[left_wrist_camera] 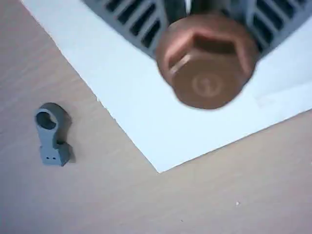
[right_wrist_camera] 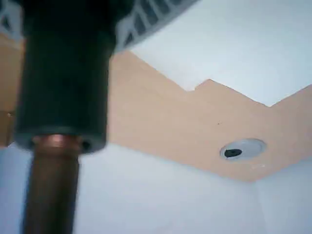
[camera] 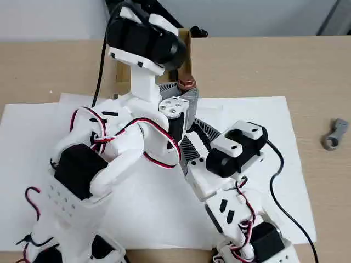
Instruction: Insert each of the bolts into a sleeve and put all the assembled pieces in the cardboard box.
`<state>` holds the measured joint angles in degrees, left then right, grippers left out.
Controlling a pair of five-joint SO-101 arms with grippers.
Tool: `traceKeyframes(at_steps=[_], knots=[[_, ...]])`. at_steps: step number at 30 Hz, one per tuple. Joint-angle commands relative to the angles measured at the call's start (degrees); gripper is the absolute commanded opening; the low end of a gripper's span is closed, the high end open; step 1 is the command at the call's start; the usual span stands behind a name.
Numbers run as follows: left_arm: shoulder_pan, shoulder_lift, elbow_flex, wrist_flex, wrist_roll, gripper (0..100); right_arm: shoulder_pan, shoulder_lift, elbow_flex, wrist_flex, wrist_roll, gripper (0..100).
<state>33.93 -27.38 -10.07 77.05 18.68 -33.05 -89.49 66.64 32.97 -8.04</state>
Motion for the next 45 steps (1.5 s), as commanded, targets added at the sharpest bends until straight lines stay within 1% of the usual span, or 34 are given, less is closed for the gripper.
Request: traceKeyframes(at_steps=[1, 4, 9, 12, 20, 27, 31, 35, 38, 42, 45], knots=[[0.18, -1.49, 1.45, -1.41, 0.35, 1, 0.13, -0.4, -0.53, -1.36, -0.53, 0.2], [0.35, -1.49, 4.18, -0.62, -1.23, 1, 0.22, -0.4, -0.53, -1.36, -0.53, 0.2], [0.18, -1.58, 4.26, -0.18, -1.58, 1, 0.22, -0.4, -0.53, -1.36, -0.53, 0.2], [0.18, -1.58, 4.26, -0.18, -1.58, 5, 0.22, -0.48, -0.62, -1.36, -0.53, 0.2], [0.18, -1.58, 4.26, 0.62, -1.41, 12, 0.13, -0.66, -0.7, -1.36, -0.53, 0.2], [-0.09, -1.58, 4.18, 1.32, -1.32, 14, 0.13, -0.66, -0.7, -1.36, -0.53, 0.2], [-2.99, -1.49, 2.68, 0.97, 0.35, 14, 0.04, -0.57, -0.79, -1.36, -0.53, 0.2], [-6.68, -1.41, 1.19, -1.14, 5.1, 14, 0.04, -0.48, -0.79, -1.36, -0.44, 0.2], [-7.3, -1.49, -0.13, -2.2, 5.19, 14, -0.04, -0.48, -0.79, -1.36, -0.35, 0.2], [-8.0, -1.58, -6.29, -1.85, 4.92, 14, 0.13, -0.4, -0.88, -1.54, -0.35, 0.2], [-13.01, -1.49, -11.21, -0.26, 4.22, 13, 0.31, -0.22, -0.88, -3.38, -0.26, 0.2]])
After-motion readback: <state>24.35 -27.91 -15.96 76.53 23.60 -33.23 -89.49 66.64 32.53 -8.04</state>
